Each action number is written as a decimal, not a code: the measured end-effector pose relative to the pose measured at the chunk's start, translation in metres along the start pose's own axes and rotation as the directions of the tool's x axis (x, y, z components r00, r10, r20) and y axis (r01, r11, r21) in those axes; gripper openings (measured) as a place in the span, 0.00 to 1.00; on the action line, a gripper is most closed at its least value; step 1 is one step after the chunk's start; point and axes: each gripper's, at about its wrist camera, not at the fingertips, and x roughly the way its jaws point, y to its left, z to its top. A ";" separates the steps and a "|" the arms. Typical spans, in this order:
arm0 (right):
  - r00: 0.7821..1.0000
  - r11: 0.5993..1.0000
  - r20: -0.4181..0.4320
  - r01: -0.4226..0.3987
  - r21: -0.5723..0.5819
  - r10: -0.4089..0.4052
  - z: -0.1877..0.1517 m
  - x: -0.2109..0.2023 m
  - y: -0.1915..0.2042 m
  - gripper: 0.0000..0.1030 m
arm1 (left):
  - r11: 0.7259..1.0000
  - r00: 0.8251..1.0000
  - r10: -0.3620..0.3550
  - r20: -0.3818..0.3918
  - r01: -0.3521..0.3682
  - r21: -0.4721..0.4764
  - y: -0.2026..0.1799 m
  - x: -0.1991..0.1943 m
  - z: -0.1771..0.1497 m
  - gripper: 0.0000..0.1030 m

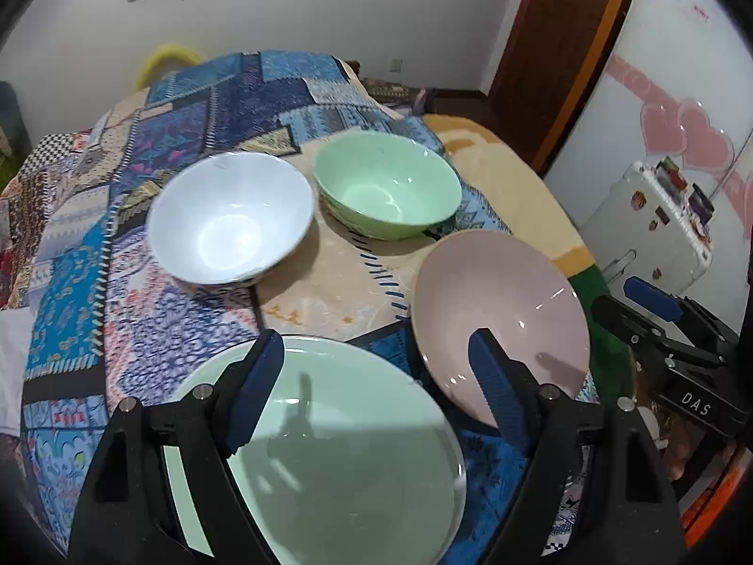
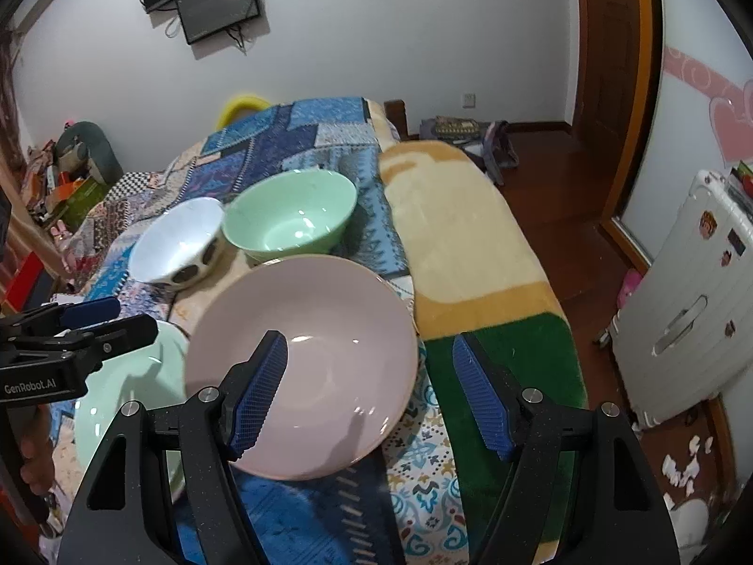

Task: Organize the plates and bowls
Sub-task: 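Move both grippers to the pink bowl and grasp its rim, then lift the pink bowl with both grippers and carry it over the mint green plate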

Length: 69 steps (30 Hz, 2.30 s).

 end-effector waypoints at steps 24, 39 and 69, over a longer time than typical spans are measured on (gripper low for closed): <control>0.987 0.990 -0.120 -0.092 0.111 0.105 -0.020 0.046 -0.020 0.22 | 0.997 0.991 -0.060 -0.123 0.066 0.044 -0.020 0.079 0.001 0.25; 0.990 0.989 -0.101 -0.087 0.121 0.099 -0.017 0.032 -0.018 0.20 | 0.995 0.989 -0.068 -0.133 0.077 0.061 -0.028 0.071 -0.001 0.14; 0.991 0.991 0.011 -0.132 -0.001 0.132 -0.009 -0.034 0.056 0.20 | 0.998 0.998 -0.049 0.036 0.047 0.047 -0.002 -0.059 -0.028 0.14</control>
